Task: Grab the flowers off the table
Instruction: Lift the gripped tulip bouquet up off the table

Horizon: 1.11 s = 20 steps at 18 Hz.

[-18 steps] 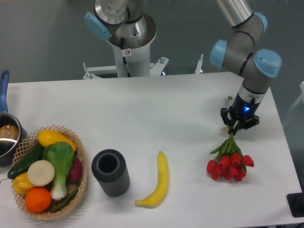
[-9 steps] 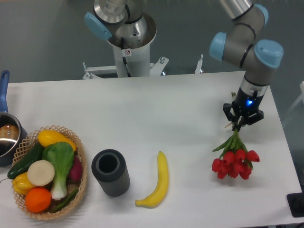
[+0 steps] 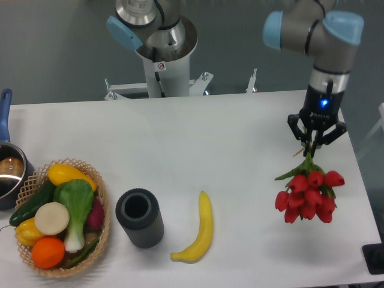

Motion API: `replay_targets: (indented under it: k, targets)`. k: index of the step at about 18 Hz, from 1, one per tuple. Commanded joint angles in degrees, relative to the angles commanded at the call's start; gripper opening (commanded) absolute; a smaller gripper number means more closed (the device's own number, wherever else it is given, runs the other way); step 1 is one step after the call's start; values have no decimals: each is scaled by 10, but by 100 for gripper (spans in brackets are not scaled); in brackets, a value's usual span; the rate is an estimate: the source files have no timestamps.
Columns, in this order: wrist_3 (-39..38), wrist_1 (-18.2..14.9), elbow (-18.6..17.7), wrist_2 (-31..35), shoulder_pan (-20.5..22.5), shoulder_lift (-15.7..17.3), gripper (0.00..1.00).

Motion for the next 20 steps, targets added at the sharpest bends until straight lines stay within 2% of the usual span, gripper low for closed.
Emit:
replay_targets:
  k: [2, 4, 9, 13, 16, 20]
  targets:
    - [-18, 1, 3, -78, 1, 20, 20]
    - [-40, 1, 7, -146, -3, 26, 20]
    - [-65, 5, 11, -272, -4, 47, 20]
    - [-63, 8, 12, -361, -19, 44, 20]
    - [-65, 8, 25, -375, -45, 34, 20]
    - [-77, 7, 26, -376, -48, 33, 20]
